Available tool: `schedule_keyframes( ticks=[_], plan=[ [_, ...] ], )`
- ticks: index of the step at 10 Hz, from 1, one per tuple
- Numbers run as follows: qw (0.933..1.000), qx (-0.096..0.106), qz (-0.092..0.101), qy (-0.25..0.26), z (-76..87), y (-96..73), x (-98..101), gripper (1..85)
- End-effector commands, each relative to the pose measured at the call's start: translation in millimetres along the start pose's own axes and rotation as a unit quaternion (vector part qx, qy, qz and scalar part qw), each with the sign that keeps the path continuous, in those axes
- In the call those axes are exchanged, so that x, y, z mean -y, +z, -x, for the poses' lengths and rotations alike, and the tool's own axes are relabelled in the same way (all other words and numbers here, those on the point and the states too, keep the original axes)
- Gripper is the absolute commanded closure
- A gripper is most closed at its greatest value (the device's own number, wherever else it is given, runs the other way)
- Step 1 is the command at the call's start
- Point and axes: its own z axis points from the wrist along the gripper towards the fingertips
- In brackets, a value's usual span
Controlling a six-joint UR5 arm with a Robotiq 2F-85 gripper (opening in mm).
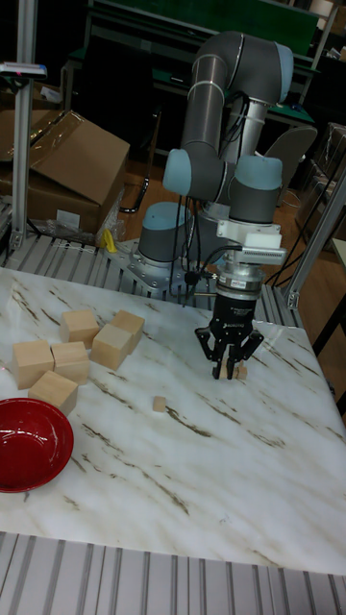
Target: Stack the blocks into a pyramid shape
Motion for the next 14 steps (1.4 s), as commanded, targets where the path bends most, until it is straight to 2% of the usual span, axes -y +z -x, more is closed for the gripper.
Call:
schedule_keyframes(
  ticks=[1,3,4,7,8,9,10,12,14],
  plan=[
    [0.9997,-0.003,0.003,-0.025,5.0,4.5,20.7,77.3],
    [0.9995,-0.004,-0.001,-0.030,5.2,5.3,26.1,79.0],
    [0.9994,-0.008,-0.012,-0.033,3.4,5.0,32.3,84.7],
    [0.9996,-0.012,-0.017,-0.018,1.0,5.5,34.8,84.7],
    [0.9994,-0.015,-0.028,-0.015,-0.4,5.2,40.7,84.7],
    [0.9995,-0.016,-0.028,-0.001,-1.1,5.1,40.6,84.7],
    [0.9992,-0.017,-0.036,0.005,-1.8,4.8,44.7,84.7],
    [0.9993,0.000,-0.030,0.021,6.9,5.2,41.6,84.7],
    [0.9985,-0.008,-0.047,0.028,2.7,4.5,50.5,84.7]
  ],
)
